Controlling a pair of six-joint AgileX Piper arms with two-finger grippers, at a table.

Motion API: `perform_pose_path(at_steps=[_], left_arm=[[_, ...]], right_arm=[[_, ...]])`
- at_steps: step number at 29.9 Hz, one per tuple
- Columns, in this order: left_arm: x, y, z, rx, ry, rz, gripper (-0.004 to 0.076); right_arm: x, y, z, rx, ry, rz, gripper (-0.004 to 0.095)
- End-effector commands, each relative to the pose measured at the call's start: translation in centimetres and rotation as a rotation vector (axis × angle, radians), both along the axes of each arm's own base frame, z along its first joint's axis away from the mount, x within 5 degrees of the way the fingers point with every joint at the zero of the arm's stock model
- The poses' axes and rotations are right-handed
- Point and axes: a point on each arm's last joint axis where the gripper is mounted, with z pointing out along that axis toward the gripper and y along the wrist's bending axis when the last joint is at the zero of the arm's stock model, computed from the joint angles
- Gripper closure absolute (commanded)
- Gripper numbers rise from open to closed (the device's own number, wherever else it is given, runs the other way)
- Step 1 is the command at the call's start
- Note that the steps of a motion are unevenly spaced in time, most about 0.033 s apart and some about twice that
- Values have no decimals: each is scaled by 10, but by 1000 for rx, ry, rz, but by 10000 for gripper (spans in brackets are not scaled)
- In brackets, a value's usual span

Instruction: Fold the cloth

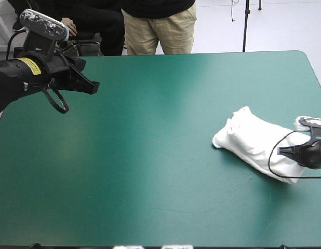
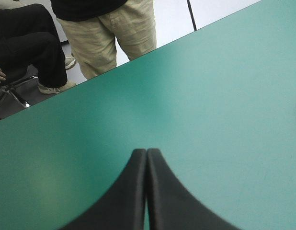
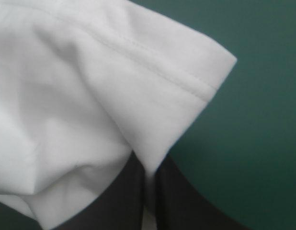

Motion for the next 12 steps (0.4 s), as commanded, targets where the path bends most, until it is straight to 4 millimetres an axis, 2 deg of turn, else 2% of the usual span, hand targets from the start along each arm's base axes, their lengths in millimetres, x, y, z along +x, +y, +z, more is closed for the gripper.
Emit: perform_pose_path(at_steps=[1,3,5,10,12], left_arm=[[-13,7,7,0,11,15,741],[-13,7,7,0,11,15,741],[-13,8,7,5,9,20,741],[-18,13,10,-8,-3,60,741],[-26,19,15,-19,-26,87,741]], right_arm=[[-2,-10,16,-38,-94,-42,911],[0,-10,15,-35,-100,-33,853],[2,-10,14,-37,-105,-20,752],[7,-7,16,-4,-157,-7,307],[9,-5,20,0,-184,0,171]])
